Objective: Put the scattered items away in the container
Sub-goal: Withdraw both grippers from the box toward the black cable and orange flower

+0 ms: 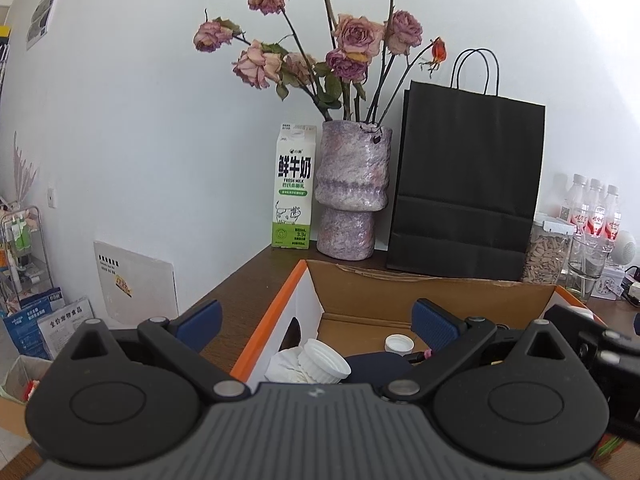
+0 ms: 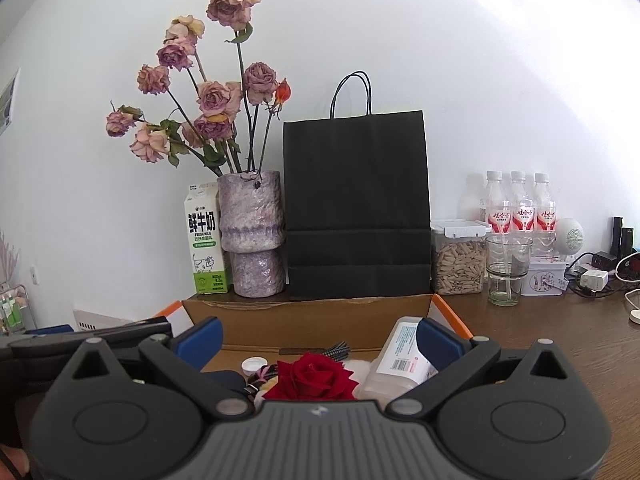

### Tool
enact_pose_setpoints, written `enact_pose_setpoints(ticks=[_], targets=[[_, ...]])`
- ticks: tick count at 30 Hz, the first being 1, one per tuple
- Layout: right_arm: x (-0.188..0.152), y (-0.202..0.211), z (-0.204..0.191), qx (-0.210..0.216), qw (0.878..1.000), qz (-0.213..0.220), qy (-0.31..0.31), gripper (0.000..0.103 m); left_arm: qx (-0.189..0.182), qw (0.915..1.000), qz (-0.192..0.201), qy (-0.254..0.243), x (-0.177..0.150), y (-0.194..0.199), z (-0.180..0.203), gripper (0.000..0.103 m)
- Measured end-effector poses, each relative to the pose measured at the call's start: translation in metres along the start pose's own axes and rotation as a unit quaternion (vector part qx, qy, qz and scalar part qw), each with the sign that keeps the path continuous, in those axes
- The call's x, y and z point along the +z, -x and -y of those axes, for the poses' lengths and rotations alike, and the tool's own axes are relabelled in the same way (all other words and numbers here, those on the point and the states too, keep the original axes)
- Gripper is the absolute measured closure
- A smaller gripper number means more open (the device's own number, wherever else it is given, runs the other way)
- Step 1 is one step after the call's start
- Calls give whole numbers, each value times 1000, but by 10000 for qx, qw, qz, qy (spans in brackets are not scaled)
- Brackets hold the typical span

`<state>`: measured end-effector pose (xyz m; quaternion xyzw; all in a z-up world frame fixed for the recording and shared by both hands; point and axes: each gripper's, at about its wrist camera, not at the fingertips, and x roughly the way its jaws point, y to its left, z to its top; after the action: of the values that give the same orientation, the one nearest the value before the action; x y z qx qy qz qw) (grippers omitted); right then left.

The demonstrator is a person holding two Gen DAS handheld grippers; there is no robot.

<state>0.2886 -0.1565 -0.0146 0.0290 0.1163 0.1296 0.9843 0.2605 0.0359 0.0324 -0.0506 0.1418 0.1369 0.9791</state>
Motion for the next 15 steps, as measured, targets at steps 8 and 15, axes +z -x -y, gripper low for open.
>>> enact_pose_setpoints(ticks=[8,15], targets=[[5,38,7,278,9993,-258,76,0,-31,9994,-169,-288,-7,48,-21,0],[-10,99,21,387,9953,-799,376,0,-268,9973,-537,-411,-18,95,-43,0]])
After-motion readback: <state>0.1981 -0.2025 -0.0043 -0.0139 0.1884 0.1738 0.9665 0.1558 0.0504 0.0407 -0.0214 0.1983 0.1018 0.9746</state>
